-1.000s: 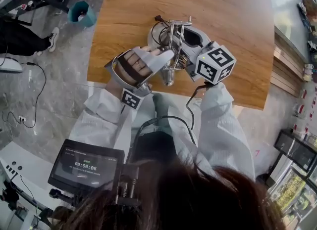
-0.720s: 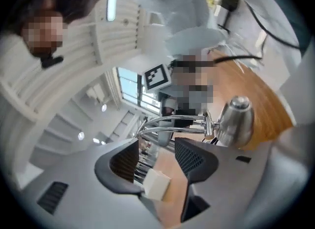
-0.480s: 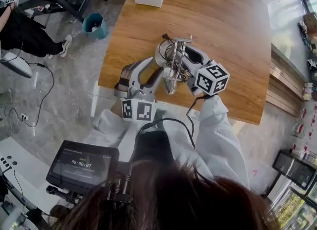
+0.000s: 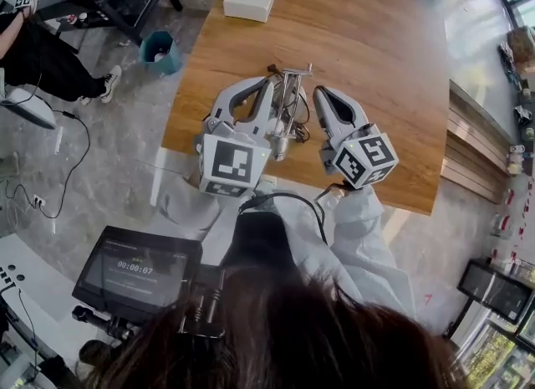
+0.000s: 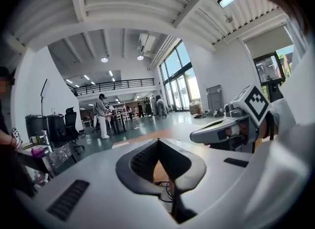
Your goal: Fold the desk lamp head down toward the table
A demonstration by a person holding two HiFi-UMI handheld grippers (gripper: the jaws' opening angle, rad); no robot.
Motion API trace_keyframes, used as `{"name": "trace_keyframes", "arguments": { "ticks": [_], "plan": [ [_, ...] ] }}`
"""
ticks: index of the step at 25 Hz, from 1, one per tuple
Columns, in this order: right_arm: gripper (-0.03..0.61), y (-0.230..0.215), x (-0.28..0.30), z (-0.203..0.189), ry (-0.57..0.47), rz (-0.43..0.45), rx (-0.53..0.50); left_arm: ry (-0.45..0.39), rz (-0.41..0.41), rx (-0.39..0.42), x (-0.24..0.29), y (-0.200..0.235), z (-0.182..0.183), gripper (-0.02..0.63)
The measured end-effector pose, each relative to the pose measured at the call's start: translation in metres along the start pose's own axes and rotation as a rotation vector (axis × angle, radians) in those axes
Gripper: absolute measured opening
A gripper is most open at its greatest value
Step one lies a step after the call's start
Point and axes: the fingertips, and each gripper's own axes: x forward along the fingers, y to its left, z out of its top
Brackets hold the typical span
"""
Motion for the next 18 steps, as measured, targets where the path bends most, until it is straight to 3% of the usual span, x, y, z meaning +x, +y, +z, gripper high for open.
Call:
{"name": "trace_keyframes", "arguments": {
  "ticks": [7, 18],
  "plan": [
    [0.002, 0.009, -0.005, 0.026, -0.015, -0.067, -0.02, 0.01, 0.006, -0.026, 0.007, -0.004, 0.013, 0.003],
    [0.0, 0.025, 0.006, 0.039, -0.03, -0.052, -0.037, 0.003, 0.013, -0.044, 0.011, 0.006, 0.025, 0.002]
  ]
}}
